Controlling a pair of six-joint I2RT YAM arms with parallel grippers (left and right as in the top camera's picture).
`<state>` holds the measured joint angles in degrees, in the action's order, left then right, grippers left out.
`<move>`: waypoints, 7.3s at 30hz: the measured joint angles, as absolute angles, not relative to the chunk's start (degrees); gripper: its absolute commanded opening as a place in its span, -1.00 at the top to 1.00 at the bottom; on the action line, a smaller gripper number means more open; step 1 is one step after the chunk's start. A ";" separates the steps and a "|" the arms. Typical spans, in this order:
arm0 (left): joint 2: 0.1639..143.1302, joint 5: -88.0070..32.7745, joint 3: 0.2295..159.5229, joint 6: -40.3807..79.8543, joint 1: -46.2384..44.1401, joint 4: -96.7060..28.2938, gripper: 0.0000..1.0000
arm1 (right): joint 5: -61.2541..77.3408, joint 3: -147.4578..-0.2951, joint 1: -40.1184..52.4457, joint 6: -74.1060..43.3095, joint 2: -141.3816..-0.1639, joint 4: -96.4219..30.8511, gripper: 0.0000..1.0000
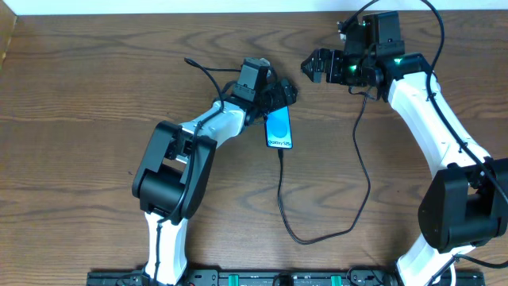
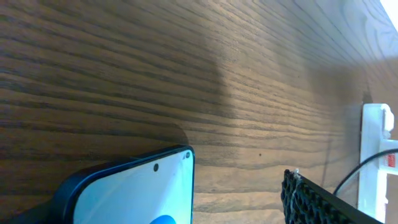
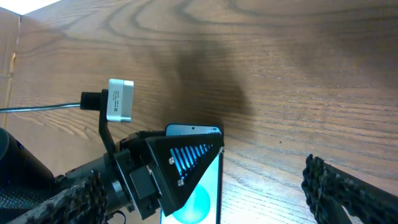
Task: Plug charger to phone and switch on socket
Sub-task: 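Lay the phone flat on the table with the left gripper, then open the left gripper and lift it away from the phone, then move the right gripper to the white power strip beside the charger, then press the orange switch next to the charger with the right gripper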
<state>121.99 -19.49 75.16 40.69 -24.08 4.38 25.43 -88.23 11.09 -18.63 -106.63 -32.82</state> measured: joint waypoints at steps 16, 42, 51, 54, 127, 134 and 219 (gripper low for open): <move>121.93 -10.66 75.20 40.51 -24.43 4.78 -0.73 | 25.43 -88.23 11.09 -18.63 -106.63 -33.17 -0.99; 102.69 1.50 72.44 20.36 -23.73 -18.24 -0.73 | 22.13 -88.23 11.11 -18.63 -106.63 -34.48 -0.98; 76.01 1.74 72.49 11.40 -20.75 -36.05 -0.73 | 20.56 -88.23 11.09 -18.63 -106.63 -34.89 -0.99; 70.78 1.89 72.49 10.79 -20.18 -36.82 -0.73 | 20.27 -88.23 11.09 -18.63 -106.63 -34.92 -0.99; 66.76 1.87 72.49 10.41 -20.12 -40.49 -0.73 | 34.61 -84.88 -30.55 14.17 -112.29 -36.29 -0.98; 66.76 1.87 72.49 10.39 -20.14 -40.49 -0.75 | 35.29 -84.51 -28.03 14.11 -119.07 -34.79 -0.99; 66.76 1.87 72.49 10.41 -20.12 -40.49 -0.74 | 37.58 -81.97 -26.28 10.72 -119.79 -30.04 -0.99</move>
